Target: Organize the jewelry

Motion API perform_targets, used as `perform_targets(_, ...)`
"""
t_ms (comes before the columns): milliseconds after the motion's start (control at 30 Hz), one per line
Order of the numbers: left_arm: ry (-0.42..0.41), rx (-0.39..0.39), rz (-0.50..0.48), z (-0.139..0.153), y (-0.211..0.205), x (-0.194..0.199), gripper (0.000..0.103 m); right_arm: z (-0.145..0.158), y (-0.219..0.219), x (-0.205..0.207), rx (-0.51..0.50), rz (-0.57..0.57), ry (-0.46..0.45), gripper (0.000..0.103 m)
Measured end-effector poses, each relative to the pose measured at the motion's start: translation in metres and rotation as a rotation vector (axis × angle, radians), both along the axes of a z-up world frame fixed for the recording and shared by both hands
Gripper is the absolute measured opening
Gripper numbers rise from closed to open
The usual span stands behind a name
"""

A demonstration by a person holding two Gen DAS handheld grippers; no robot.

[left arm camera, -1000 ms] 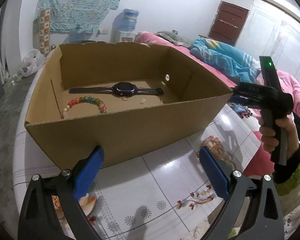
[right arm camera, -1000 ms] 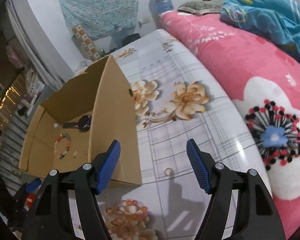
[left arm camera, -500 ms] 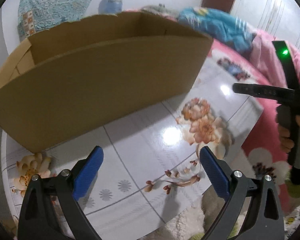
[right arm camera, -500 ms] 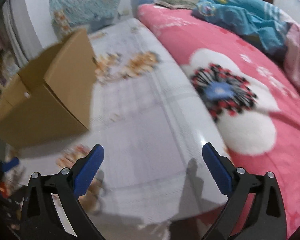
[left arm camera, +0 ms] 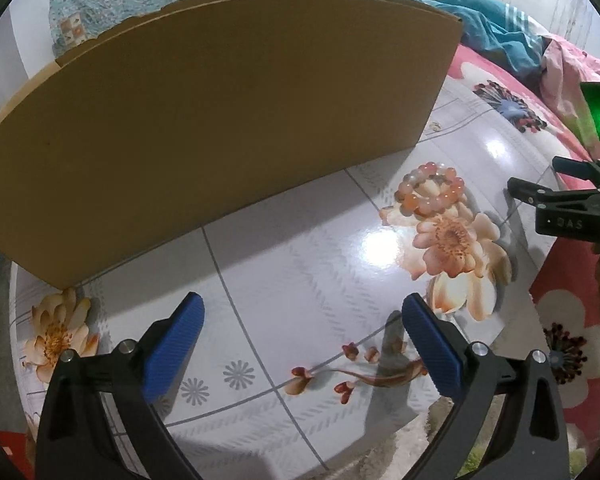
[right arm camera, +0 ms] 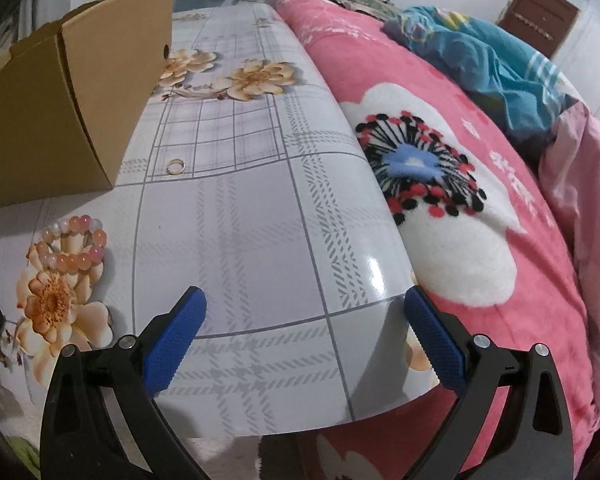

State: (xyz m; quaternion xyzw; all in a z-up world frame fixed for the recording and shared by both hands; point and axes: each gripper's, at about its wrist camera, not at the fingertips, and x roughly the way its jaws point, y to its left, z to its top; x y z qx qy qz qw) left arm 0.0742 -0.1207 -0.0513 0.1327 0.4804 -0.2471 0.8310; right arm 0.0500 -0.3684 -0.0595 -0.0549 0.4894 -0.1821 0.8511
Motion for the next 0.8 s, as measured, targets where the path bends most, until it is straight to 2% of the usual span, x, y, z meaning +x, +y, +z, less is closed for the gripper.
perform_targets(100,-0.010,0.021,0.001,-0.002,-0.005,-0.001,0.097,0.000,0.000,0.001,0.007,0.010,0.013,0.095)
perform_targets(400,-0.018,0.014,0.022,-0.002,-0.002,-0.004,0.097,0.000,0.000,0.004,0.009,0.013,0.028,0.095)
perform_targets(667,-0.020,0.013,0.024,-0.002,-0.002,-0.004,0.097,0.000,-0.001,0.000,0.002,0.028,-0.014,0.095)
perform_targets(800,-0.020,0.014,0.025,-0.002,-0.002,-0.004,0.097,0.007,0.011,0.001,-0.068,0.051,-0.030,0.095)
